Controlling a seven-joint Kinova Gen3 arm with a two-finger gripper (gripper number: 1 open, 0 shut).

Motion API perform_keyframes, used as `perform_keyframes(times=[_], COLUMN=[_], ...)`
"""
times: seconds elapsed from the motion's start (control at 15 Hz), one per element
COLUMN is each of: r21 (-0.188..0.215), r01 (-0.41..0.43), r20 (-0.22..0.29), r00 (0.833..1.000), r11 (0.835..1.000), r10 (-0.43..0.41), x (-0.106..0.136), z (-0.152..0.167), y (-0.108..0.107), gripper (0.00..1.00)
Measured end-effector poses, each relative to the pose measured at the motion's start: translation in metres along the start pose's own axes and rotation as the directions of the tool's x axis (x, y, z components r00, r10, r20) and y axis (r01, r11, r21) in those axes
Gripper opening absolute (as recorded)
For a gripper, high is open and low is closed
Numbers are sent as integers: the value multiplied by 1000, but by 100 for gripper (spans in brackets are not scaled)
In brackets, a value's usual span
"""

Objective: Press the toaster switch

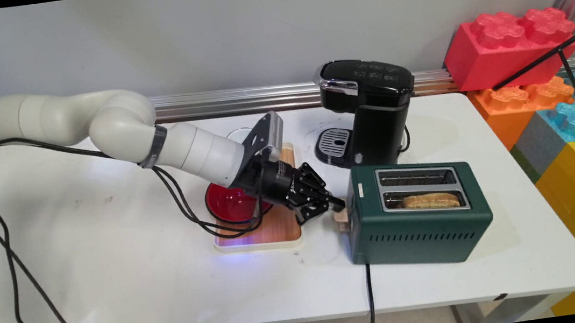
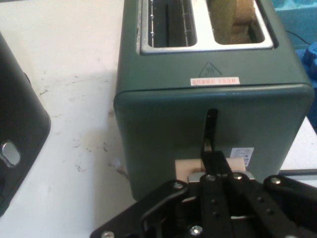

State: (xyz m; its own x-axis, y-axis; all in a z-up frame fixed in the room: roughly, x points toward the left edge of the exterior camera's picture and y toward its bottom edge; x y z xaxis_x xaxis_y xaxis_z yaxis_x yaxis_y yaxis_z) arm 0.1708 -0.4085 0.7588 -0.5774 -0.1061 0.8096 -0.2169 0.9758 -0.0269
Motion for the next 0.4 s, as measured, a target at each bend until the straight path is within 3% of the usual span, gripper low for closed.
perform_keyframes(times=[0.4], r21=[3], r01=[10], r20=[16], r00=[1000], r11=[1000], r10=[-10], x=[0], z=[3], y=[0], gripper=[0])
